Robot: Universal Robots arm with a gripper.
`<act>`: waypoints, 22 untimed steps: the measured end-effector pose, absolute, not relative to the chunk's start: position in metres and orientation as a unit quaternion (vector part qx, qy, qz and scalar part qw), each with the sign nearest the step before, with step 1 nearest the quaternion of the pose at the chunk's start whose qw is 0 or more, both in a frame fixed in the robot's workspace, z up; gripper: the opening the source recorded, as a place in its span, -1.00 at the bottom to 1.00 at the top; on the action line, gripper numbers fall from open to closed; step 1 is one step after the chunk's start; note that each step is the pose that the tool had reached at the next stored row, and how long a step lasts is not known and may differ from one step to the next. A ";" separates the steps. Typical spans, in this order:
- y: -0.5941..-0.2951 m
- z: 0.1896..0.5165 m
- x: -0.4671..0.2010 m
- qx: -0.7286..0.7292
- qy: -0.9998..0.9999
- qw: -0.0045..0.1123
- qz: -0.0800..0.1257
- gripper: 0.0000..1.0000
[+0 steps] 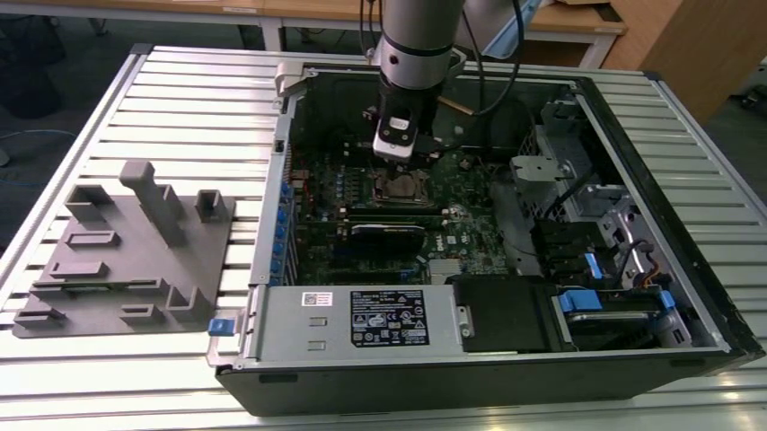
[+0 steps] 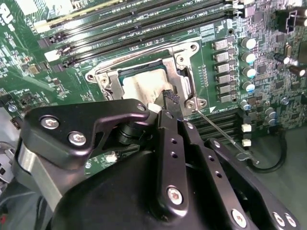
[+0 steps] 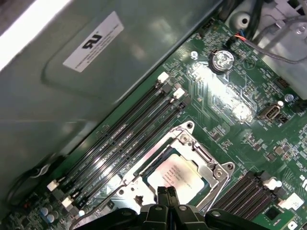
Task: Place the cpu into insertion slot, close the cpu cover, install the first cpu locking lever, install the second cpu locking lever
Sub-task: 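Close the cpu cover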
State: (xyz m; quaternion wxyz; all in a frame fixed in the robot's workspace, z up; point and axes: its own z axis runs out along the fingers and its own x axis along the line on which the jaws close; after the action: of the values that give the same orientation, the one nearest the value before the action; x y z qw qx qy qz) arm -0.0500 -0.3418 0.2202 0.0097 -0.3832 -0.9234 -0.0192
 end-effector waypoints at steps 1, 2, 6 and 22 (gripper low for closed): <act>-0.342 0.220 -0.050 -0.379 -0.925 0.010 -0.019 -0.79; -0.342 0.220 -0.050 -0.374 -0.927 0.010 -0.019 -0.79; -0.342 0.220 -0.050 -0.370 -0.929 0.010 -0.019 -0.79; -0.342 0.220 -0.050 -0.312 -0.950 0.011 -0.018 -0.79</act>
State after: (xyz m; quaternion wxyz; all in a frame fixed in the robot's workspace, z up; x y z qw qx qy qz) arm -0.0500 -0.3418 0.2200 0.0111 -0.3115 -0.9500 -0.0184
